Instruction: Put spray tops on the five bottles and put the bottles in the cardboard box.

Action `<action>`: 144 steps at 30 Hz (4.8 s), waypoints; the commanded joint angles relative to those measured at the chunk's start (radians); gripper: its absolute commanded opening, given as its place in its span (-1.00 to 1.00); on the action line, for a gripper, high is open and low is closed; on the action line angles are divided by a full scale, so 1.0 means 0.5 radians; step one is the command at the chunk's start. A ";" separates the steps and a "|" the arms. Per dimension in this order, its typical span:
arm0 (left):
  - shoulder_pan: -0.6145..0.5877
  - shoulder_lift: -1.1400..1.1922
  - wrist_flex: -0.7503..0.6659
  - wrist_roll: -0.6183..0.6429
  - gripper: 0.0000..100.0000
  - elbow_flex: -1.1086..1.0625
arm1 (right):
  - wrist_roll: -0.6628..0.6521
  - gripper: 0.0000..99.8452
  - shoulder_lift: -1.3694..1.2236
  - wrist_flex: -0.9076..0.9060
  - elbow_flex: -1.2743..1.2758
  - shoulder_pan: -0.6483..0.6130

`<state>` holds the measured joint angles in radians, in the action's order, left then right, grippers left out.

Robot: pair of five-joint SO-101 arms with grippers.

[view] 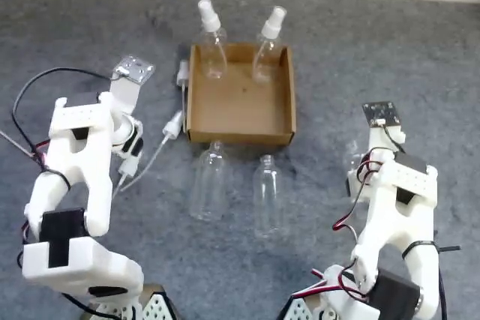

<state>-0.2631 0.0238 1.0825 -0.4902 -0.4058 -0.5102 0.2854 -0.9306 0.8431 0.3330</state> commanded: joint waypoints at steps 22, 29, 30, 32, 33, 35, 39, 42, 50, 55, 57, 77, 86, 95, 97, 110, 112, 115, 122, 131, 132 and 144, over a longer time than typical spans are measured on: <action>0.044 -0.094 0.107 0.123 -1.00 0.121 | -0.193 -0.85 -0.023 0.017 0.054 -0.026; 0.143 -0.806 0.402 0.362 -1.00 0.106 | -0.193 -0.71 -0.014 -0.008 0.051 -0.029; 0.183 -0.885 0.448 0.390 -1.00 0.103 | -0.193 -0.65 -0.014 -0.051 0.041 -0.029; 0.275 -1.033 0.540 0.439 -1.00 0.097 | -0.193 -0.54 -0.014 -0.155 0.035 -0.035; 0.315 -1.088 0.577 0.473 -1.00 0.097 | -0.193 -0.50 -0.014 -0.198 0.035 -0.038; 0.388 -1.192 0.620 0.555 -1.00 0.094 | -0.193 -0.45 -0.014 -0.262 0.032 -0.041; 0.523 -1.312 0.617 0.749 -1.00 -0.032 | -0.190 -0.44 -0.020 -0.373 -0.158 -0.094; 0.658 -1.346 0.519 0.832 -1.00 -0.226 | -0.138 -0.44 -0.017 -0.453 -0.339 -0.115; 0.713 -1.355 0.236 0.838 -0.99 -0.572 | 0.018 -0.44 -0.041 -0.474 -0.735 -0.284; 0.710 -1.355 0.227 0.838 -0.99 -0.600 | -0.169 -0.44 -0.253 -0.631 -0.750 -0.324; 0.710 -1.355 0.227 0.838 -0.99 -0.600 | -0.218 -0.44 -0.376 -0.658 -0.753 -0.321; 0.710 -1.355 0.147 0.832 -0.99 -0.704 | -0.245 -0.97 -0.551 -0.588 -1.088 0.367; 0.710 -1.355 0.157 0.835 -0.99 -0.707 | -0.239 -0.97 -1.026 -0.600 -1.542 0.480; 0.710 -1.355 0.147 0.832 -0.99 -0.707 | -0.239 -0.61 -1.146 -0.775 -1.591 0.400; 0.710 -1.355 0.153 0.832 -0.99 -0.707 | -0.236 -0.56 -1.146 -0.784 -1.616 0.358; 0.710 -1.355 0.160 0.829 -0.99 -0.707 | -0.132 -0.56 -1.165 -0.784 -1.760 0.333; 0.710 -1.355 0.160 0.829 -0.99 -0.707 | -0.132 -0.56 -1.165 -0.781 -1.748 0.339; 0.710 -1.355 0.160 0.829 -0.99 -0.707 | -0.132 -0.56 -1.165 -0.781 -1.745 0.342; 0.710 -1.358 0.160 0.829 -0.99 -0.707 | -0.132 -0.86 -1.165 -0.784 -1.741 0.327; 0.692 -1.389 0.160 0.835 -0.99 -0.615 | -0.135 -0.98 -1.039 -1.171 -1.987 0.259; 0.671 -1.422 0.163 0.838 -0.99 -0.566 | -0.123 -0.98 -0.987 -1.211 -2.033 0.235; 0.404 -1.938 0.531 0.838 -0.99 0.272 | 0.298 -0.99 0.072 -1.290 -1.907 -0.729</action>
<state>-0.0192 -0.8830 1.3418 -0.0806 -0.4120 -0.4242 0.1626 -1.5980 -0.1250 0.1427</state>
